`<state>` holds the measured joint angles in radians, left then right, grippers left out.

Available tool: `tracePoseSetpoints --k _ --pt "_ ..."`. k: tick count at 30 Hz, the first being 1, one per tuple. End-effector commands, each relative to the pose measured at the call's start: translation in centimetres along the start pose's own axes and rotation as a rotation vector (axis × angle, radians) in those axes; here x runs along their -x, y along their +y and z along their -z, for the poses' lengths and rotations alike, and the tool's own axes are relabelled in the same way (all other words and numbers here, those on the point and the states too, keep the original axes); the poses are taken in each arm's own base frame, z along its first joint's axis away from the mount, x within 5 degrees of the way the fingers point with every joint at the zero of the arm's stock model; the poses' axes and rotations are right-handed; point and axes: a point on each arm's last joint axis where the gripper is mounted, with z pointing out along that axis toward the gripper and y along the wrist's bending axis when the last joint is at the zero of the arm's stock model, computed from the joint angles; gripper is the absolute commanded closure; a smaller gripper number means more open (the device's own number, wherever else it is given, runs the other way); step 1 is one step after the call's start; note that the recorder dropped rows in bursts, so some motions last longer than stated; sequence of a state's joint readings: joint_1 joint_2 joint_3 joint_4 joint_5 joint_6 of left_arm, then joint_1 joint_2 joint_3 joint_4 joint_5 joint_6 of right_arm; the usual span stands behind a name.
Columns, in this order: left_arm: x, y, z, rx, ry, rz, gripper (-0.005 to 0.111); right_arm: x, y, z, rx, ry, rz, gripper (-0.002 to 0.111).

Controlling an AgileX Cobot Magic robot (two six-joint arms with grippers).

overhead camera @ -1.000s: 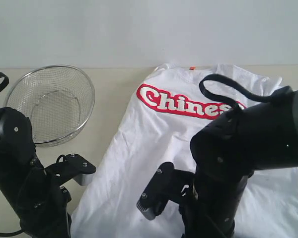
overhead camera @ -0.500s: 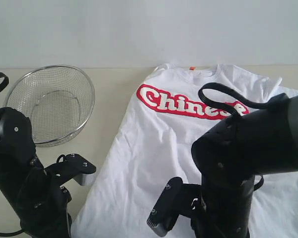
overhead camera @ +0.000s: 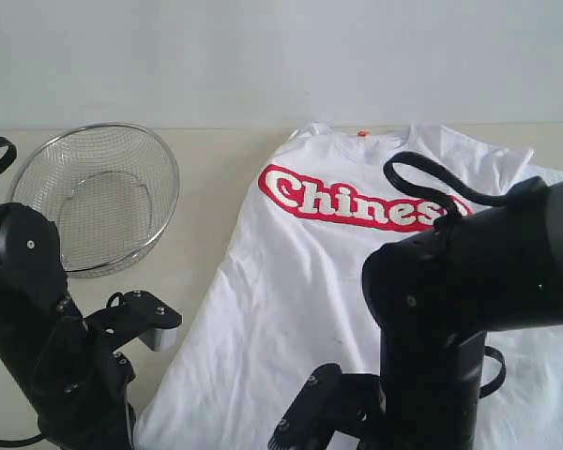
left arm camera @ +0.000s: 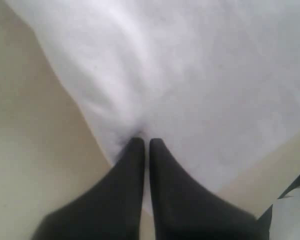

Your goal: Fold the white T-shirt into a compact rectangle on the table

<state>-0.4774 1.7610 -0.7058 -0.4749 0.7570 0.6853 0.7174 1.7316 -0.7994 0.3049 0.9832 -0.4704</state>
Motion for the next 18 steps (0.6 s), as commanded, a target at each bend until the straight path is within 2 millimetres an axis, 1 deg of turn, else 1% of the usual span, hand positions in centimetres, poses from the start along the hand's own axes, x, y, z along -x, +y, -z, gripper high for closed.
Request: tracePoseSetpoints --k 1,6,8,9,10,12,13,15,18 --pt "0.0 -0.1 0.1 0.001 -0.011 0.008 0.102 0.0 0.3 1.4 -0.037 -0.088 0.004 0.063" --pt "0.0 -0.1 0.1 0.001 -0.011 0.008 0.102 -0.5 0.2 4.6 -0.171 -0.244 -0.038 0.089" --pt "0.0 -0.1 0.2 0.001 -0.012 0.007 0.102 -1.1 -0.7 6.3 -0.261 -0.311 -0.120 0.100" --pt "0.1 -0.1 0.3 0.000 -0.013 0.006 0.102 -1.6 -1.3 7.0 -0.307 -0.328 -0.163 0.105" --pt "0.2 -0.1 0.3 -0.002 -0.013 0.005 0.102 -2.2 -2.2 7.7 -0.352 -0.352 -0.240 0.108" --pt "0.4 -0.2 0.5 -0.007 -0.012 0.001 0.102 -3.4 -4.2 8.7 -0.410 -0.398 -0.454 0.108" --pt "0.5 -0.2 0.7 -0.009 -0.014 -0.002 0.102 -4.1 -5.5 9.1 -0.441 -0.403 -0.530 0.108" --pt "0.9 -0.2 1.0 -0.006 -0.026 -0.007 0.102 -5.4 -7.4 9.4 -0.441 -0.402 -0.635 0.108" --pt "1.7 -0.1 1.5 0.005 -0.054 -0.016 0.102 -6.9 -9.6 9.1 -0.417 -0.378 -0.750 0.108"
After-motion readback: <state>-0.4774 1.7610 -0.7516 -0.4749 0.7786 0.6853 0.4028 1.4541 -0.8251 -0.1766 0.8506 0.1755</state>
